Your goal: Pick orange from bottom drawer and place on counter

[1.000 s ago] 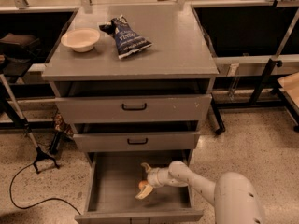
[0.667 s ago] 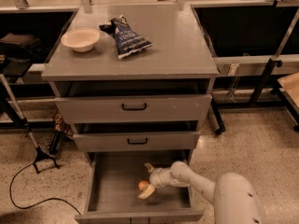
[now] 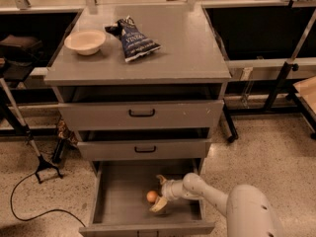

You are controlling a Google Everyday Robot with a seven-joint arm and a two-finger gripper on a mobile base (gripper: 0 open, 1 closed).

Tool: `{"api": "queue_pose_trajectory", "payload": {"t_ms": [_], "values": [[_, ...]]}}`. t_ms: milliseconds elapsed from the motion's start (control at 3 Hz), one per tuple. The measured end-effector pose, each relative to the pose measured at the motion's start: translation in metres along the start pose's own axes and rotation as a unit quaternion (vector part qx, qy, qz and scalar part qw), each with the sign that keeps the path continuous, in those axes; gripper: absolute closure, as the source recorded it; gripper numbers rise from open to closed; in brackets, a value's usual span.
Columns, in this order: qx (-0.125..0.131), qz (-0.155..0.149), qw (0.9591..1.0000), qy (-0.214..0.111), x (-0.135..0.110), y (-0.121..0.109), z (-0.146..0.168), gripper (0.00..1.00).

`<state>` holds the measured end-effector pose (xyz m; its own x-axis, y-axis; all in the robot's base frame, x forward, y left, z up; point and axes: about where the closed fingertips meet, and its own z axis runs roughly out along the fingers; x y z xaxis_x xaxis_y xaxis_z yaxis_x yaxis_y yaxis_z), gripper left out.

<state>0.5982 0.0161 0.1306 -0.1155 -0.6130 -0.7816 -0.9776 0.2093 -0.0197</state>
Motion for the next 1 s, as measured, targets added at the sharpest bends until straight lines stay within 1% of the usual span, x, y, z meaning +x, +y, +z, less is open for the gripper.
{"api": "queue_pose_trajectory", "payload": {"t_ms": [333,667,1000], "values": [[0.004,0.008,0.9999,0.009,0.0124,0.0016,-0.0029,0.00],[0.007,0.013,0.9999,0.009,0.0211,0.0044,-0.0073,0.19],[0.009,0.016,0.9998,-0.005,0.0203,0.0100,-0.0118,0.42]]}}
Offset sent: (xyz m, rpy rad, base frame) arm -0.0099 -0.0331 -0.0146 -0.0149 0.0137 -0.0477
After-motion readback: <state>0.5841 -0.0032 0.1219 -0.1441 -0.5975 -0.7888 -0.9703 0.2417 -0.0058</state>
